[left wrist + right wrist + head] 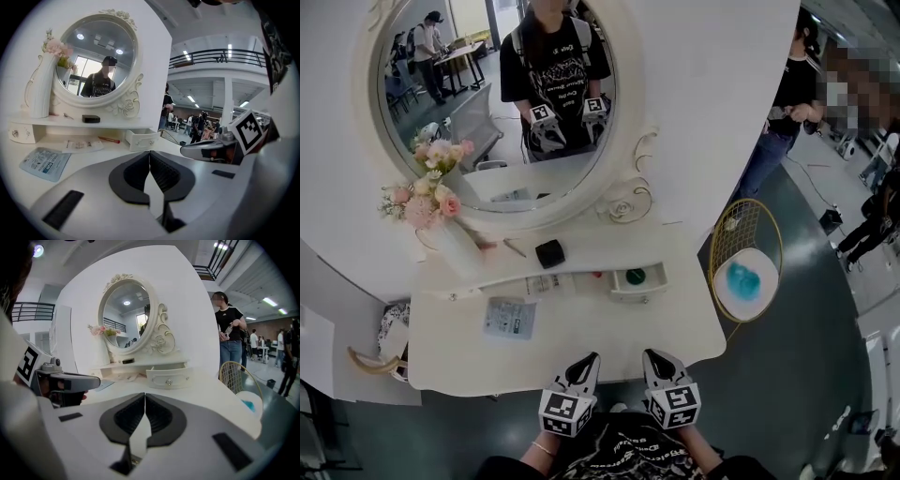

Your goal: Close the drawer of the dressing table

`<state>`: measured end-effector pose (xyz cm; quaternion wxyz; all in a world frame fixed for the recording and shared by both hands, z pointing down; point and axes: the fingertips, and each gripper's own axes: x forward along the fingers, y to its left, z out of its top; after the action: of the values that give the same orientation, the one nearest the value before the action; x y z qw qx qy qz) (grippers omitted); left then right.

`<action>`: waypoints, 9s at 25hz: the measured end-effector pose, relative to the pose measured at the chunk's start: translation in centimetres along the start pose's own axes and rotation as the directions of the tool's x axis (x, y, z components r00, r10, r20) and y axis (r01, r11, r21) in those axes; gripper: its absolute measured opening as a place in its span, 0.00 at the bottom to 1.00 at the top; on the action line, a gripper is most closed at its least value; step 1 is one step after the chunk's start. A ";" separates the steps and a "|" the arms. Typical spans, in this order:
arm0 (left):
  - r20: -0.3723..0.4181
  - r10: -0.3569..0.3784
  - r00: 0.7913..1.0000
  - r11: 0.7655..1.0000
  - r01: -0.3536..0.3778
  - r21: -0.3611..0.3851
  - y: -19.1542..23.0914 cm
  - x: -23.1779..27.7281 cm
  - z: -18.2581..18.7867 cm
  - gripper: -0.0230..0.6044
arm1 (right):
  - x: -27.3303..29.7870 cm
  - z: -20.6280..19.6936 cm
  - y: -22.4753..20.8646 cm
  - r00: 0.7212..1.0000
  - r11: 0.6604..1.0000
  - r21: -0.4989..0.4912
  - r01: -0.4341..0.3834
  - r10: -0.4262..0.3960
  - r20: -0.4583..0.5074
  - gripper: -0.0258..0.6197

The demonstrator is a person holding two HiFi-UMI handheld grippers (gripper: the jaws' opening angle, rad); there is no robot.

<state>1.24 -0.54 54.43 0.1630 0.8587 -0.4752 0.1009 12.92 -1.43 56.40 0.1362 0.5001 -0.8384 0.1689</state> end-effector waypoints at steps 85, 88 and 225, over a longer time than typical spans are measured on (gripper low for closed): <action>-0.078 0.074 0.994 0.997 -0.076 -0.023 11.0 3.4 1.7 0.06 | 13.0 1.3 -7.6 0.955 0.974 -0.078 0.214 -0.225 -0.191 0.20; -0.083 0.075 0.994 0.997 -0.077 -0.028 11.0 3.4 1.5 0.06 | 13.1 1.4 -7.5 0.956 0.974 -0.077 0.212 -0.223 -0.191 0.20; -0.161 0.127 0.979 0.991 -0.132 -0.022 12.6 3.5 -0.9 0.06 | 16.7 3.2 -8.7 0.970 0.982 -0.103 0.157 -0.173 -0.172 0.20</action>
<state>-7.59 -9.17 58.77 0.2075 0.8124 -0.5172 0.1716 12.64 -19.88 61.44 0.2470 0.5442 -0.7848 0.1640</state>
